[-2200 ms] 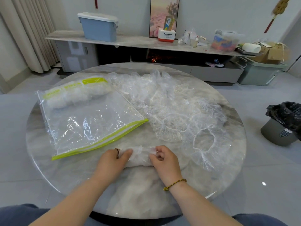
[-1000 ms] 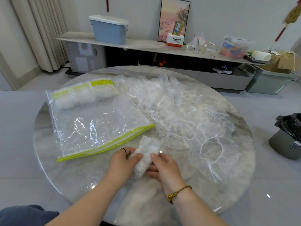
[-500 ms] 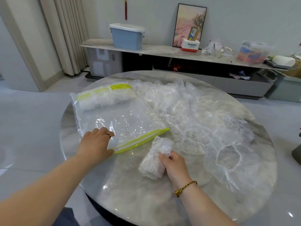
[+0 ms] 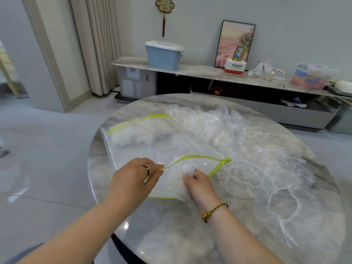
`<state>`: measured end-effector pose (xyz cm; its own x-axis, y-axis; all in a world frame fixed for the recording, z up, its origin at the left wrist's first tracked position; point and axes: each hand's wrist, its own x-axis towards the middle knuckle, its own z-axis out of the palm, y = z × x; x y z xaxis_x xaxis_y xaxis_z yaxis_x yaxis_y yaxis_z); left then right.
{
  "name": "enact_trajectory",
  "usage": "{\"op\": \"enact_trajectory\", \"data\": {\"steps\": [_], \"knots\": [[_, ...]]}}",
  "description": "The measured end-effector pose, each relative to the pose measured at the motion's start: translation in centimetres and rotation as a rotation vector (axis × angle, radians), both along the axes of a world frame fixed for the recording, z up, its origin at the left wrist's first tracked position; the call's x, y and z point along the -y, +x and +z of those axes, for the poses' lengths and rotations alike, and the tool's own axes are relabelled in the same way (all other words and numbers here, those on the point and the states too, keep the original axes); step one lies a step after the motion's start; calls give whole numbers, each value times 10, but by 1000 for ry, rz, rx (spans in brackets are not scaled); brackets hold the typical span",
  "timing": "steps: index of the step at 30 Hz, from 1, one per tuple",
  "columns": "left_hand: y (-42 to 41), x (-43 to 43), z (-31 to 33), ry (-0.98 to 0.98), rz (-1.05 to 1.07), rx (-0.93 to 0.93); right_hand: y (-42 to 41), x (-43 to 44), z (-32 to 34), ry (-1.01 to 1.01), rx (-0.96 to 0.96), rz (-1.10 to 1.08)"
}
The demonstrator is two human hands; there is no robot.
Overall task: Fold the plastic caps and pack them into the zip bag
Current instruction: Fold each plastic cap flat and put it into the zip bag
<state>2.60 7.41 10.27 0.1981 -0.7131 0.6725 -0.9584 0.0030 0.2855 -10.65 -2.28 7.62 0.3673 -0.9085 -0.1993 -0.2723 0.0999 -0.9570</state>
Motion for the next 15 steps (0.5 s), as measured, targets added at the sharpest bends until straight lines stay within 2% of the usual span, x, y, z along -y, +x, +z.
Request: {"op": "enact_trajectory", "data": {"steps": [3,5,7,8,10,12,15], "knots": [[-12,-17,-3,19,-106,-36,22,3,12,3,-144,136],[-15,-27,-1,82,-157,-241,33,4,17,48,-99,144],[-3,-27,6,102,-113,-506,41,3,22,45,-53,127],[9,-21,6,53,-53,-590,44,3,23,32,-31,126],[45,-1,2,0,237,-775,50,5,21,9,-16,148],[82,17,-8,65,472,-1018,53,8,20,-2,-37,177],[112,34,-28,244,590,-1339,62,14,14,9,-16,201]]}}
